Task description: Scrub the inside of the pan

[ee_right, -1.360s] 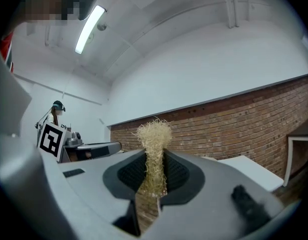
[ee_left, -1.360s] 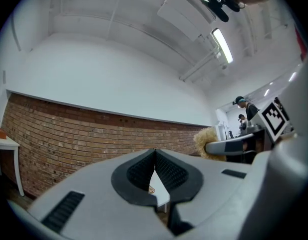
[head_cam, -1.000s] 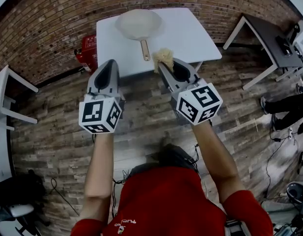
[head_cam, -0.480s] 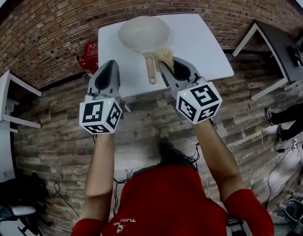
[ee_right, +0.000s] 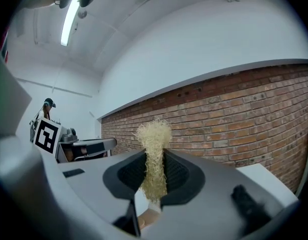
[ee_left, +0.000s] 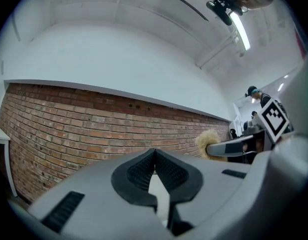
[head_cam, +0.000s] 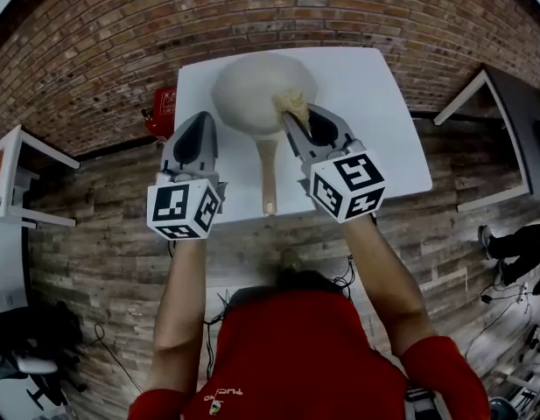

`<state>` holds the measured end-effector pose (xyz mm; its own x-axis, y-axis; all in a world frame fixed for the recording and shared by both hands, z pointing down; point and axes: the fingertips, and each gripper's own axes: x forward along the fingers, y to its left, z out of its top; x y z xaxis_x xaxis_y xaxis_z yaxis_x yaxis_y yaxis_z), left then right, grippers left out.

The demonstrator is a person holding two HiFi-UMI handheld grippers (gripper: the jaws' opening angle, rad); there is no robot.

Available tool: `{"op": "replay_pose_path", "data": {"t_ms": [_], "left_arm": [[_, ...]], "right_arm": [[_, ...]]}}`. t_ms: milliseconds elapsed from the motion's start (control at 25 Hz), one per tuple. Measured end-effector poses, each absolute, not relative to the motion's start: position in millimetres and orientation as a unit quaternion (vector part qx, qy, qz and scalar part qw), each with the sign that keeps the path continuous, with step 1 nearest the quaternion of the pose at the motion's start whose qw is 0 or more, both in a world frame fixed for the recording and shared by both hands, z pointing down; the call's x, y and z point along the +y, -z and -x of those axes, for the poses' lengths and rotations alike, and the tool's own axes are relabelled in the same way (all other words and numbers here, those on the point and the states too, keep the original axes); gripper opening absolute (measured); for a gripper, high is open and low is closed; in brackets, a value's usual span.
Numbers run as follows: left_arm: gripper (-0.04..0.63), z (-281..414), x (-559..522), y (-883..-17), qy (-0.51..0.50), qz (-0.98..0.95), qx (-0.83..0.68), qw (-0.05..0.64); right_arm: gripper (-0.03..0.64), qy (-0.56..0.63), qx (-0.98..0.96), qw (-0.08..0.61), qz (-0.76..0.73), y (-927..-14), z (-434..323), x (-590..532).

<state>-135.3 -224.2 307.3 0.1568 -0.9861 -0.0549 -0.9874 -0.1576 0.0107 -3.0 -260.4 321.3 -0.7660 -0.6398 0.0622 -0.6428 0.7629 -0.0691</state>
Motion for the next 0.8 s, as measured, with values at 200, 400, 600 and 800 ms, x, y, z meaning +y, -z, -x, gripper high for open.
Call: {"op": "replay_pose_path", "data": {"t_ms": [200,400,600,800], "left_arm": [[0.014,145,-276,-312,-0.016,0.755,0.656,0.018],[0.014,161,-310,-320,-0.006,0.753,0.657,0.015],[0.014,174,-339,-330,-0.001,0.756,0.655,0.012],[0.014,184,-369,-338,-0.004,0.766,0.643,0.014]], "right_arm": [[0.086,-0.048,-0.938,0.022,-0.343,-322,13,-313],[0.087,-0.048,-0.935,0.032,-0.351,-324,28,-350],[0.086,-0.047,-0.929,0.058,-0.362,-335,49,-380],[0.086,-0.051,-0.918,0.082,-0.384,-346,68,-406]]}}
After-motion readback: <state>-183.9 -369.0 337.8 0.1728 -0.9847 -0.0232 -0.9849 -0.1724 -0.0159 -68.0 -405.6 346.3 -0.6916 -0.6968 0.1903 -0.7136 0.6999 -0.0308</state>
